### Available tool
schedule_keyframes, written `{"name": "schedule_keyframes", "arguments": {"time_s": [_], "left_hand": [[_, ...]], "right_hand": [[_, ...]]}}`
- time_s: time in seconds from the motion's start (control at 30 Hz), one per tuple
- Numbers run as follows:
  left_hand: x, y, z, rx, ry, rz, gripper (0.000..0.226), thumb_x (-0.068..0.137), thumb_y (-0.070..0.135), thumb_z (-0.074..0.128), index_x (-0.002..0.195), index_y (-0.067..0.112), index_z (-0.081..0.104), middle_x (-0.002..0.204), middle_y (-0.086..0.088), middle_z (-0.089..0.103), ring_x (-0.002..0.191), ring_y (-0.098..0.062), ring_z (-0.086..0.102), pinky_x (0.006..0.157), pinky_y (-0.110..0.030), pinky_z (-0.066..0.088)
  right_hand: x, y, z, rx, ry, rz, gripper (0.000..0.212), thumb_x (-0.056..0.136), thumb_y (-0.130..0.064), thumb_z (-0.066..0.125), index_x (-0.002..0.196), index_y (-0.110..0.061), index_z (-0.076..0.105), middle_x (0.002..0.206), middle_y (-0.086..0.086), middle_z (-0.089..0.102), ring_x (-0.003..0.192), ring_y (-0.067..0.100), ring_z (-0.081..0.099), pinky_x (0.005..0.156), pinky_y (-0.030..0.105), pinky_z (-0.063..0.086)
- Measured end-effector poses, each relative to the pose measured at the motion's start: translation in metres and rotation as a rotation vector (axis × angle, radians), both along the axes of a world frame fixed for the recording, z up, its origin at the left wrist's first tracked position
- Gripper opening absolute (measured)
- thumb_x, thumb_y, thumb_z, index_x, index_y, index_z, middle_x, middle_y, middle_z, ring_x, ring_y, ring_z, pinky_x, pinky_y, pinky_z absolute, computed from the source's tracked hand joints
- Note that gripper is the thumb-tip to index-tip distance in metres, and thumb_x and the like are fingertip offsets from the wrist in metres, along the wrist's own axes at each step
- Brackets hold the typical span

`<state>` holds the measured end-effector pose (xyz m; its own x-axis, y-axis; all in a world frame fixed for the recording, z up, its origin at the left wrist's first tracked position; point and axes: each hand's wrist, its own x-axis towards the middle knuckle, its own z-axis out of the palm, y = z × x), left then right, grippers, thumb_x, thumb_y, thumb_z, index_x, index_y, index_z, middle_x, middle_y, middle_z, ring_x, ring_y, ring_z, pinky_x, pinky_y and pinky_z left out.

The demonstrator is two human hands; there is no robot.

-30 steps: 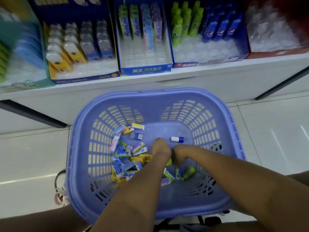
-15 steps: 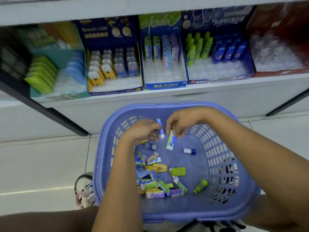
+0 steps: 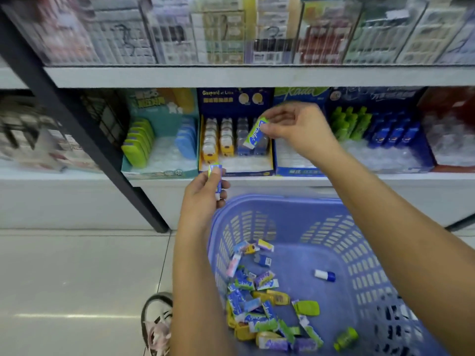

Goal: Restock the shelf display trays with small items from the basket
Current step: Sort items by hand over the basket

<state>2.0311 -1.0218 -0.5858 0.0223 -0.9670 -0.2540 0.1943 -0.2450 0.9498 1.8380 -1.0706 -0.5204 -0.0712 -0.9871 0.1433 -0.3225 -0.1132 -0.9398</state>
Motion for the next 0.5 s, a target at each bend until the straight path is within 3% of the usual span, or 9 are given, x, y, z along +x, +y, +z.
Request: {"name": "schedule_keyframes", "arguments": {"time_s": [0.1,0.2,0.27,0.33,0.5], "left_hand": [[0.006,-0.004,0.000,0.030,0.093,0.078,0.029,0.100,0.023,0.041,0.086,0.015,0.065,0.068,0.002,0.058,0.050,-0.006,0.044,0.045,-0.016,0.035],[0.006,-0.007,0.004,0.026,0.178,0.081,0.025,0.098,0.012,0.043,0.086,0.014,0.065,0.072,0.001,0.060,0.051,-0.008,0.047,0.048,-0.018,0.038],[0.001,-0.009,0.005,0.015,0.172,0.050,0.020,0.096,0.010,0.047,0.090,0.016,0.065,0.075,0.003,0.061,0.055,-0.006,0.053,0.053,-0.018,0.044],[-0.008,-0.009,0.005,0.000,0.166,0.008,0.018,0.096,0.010,0.049,0.092,0.017,0.065,0.080,0.003,0.060,0.059,-0.006,0.056,0.057,-0.018,0.048],[-0.035,-0.006,0.003,-0.019,0.186,-0.089,0.018,0.096,0.007,0.049,0.091,0.015,0.064,0.082,0.001,0.057,0.069,-0.011,0.056,0.066,-0.021,0.052]], "right_hand": [[0.014,-0.021,0.000,-0.089,0.053,-0.095,0.016,0.080,-0.006,0.071,0.095,-0.006,0.067,0.087,0.006,0.065,0.077,0.013,0.061,0.075,0.025,0.052],[0.008,-0.042,-0.007,-0.122,0.145,-0.289,0.009,0.086,-0.012,0.063,0.091,-0.008,0.069,0.087,0.003,0.068,0.080,0.015,0.062,0.073,0.020,0.049],[-0.007,-0.049,-0.012,-0.126,0.169,-0.476,0.015,0.089,-0.016,0.056,0.086,-0.006,0.067,0.088,0.013,0.069,0.080,0.021,0.062,0.071,0.027,0.045],[-0.024,-0.049,-0.016,-0.145,0.197,-0.569,0.017,0.090,-0.017,0.055,0.089,-0.005,0.066,0.093,0.016,0.069,0.081,0.020,0.060,0.070,0.024,0.040],[-0.047,-0.040,-0.022,-0.071,0.416,-0.389,0.018,0.086,-0.012,0.064,0.103,-0.009,0.068,0.099,0.008,0.069,0.087,0.014,0.061,0.076,0.017,0.042]]}}
